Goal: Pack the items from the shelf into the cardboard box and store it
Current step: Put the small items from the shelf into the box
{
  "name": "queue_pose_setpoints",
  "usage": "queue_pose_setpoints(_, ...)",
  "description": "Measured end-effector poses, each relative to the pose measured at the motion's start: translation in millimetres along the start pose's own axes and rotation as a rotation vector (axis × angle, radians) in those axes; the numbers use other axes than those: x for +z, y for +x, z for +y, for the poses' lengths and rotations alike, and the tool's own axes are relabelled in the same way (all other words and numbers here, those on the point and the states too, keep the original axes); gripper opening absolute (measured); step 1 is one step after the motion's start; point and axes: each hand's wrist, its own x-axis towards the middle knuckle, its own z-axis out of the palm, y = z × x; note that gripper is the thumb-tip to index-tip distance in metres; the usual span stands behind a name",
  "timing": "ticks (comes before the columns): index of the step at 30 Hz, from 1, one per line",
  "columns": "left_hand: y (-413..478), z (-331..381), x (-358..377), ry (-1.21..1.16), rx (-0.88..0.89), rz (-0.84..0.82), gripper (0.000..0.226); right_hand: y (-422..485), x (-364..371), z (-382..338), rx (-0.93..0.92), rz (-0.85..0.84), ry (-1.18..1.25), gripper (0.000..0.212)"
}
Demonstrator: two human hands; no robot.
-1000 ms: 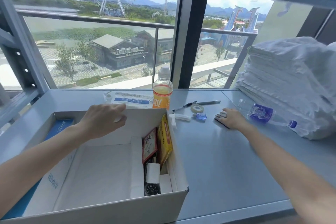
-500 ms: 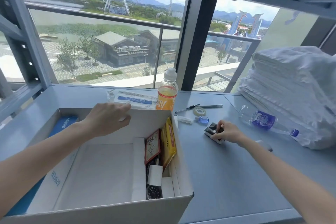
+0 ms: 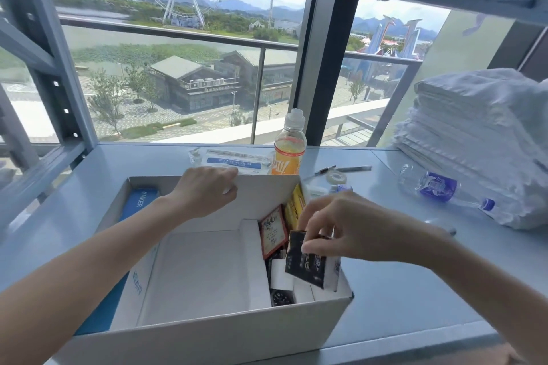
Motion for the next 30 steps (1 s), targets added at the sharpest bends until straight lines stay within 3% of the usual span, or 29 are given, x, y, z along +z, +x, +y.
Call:
queue_pose_setpoints(6,1.2,0.4,-3.0,-0.019,0.015,-0.032,0.017,-0.7,20.0,-18.6,0.037,-0.253,-0.180,0.035)
queue_pose_setpoints(12,-0.3,-0.2,-5.2,-0.040,0.016,-0.055,0.011,15.7,23.2,-27.3,0.133,-0.588,-0.384,0.023)
queue_pose_setpoints(19,-3.0,2.7,-7.5,-0.033,-0.011,-0.085,0.008,25.2,28.6,-40.3,0.201,-0.541,-0.447,0.014)
queue_pose_setpoints(22,-4.1,5.1,-8.9,-0.029,-0.029,-0.067,0.008,19.2,34.3,-42.2,0.222,-0.472,-0.479,0.037)
queue_pose_setpoints(30,-4.7,6.5,-8.6,-0.022,-0.023,-0.021,0.011,22.2,36.1,-40.9,0.264,-0.482,-0.451,0.042)
